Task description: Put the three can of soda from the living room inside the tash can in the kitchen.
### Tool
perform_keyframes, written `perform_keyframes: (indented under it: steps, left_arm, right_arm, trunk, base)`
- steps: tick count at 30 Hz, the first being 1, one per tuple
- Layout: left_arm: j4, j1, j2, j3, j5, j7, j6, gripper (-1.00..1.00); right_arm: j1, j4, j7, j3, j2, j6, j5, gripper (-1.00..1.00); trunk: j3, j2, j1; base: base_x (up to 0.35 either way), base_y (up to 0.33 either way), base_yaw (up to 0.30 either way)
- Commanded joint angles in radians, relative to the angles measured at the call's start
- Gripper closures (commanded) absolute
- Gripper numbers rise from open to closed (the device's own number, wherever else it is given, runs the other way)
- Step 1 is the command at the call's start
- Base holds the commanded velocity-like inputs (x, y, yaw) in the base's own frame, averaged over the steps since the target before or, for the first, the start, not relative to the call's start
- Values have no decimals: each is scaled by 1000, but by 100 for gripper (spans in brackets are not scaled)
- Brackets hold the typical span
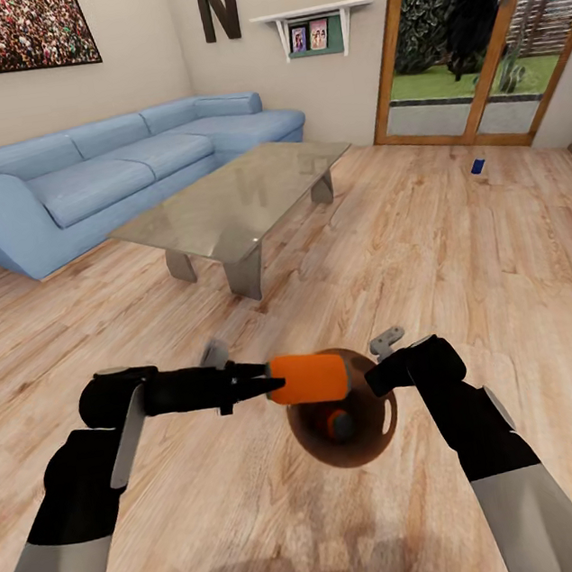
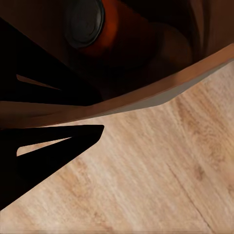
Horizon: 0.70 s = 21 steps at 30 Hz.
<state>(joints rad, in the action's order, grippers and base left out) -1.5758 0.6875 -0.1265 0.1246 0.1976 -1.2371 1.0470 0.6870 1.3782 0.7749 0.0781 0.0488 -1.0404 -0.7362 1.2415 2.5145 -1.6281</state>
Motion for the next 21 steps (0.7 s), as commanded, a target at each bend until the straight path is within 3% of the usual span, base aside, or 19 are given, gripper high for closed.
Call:
perform_keyframes:
  steps: [1, 7, 10, 15, 21]
  left_arm:
    - [0, 0, -1, 7, 0, 18, 0, 100]
    - [0, -3, -6, 21, 2, 80, 0, 100]
    - [0, -3, -6, 46, -6, 117, 0, 100]
    - [0, -2, 2, 78, -84, 168, 0, 100]
    - [0, -2, 4, 101, -111, 198, 0, 100]
  right_arm:
    - [0, 0, 6, 0, 0, -7, 20, 100]
    - [1, 1, 6, 0, 0, -7, 20, 100]
    - [3, 1, 6, 0, 0, -7, 20, 100]
    - [7, 3, 6, 0, 1, -7, 21, 100]
    - [9, 4, 6, 0, 8, -7, 20, 100]
  trunk:
    - [0, 0, 0]
    - [0, 0, 0]
    - [0, 0, 0]
    - [0, 0, 0]
    - [0, 0, 0]
  base:
    - [0, 0, 0]
    - [0, 0, 0]
    - [0, 0, 0]
    - [0, 0, 0]
    - [0, 0, 0]
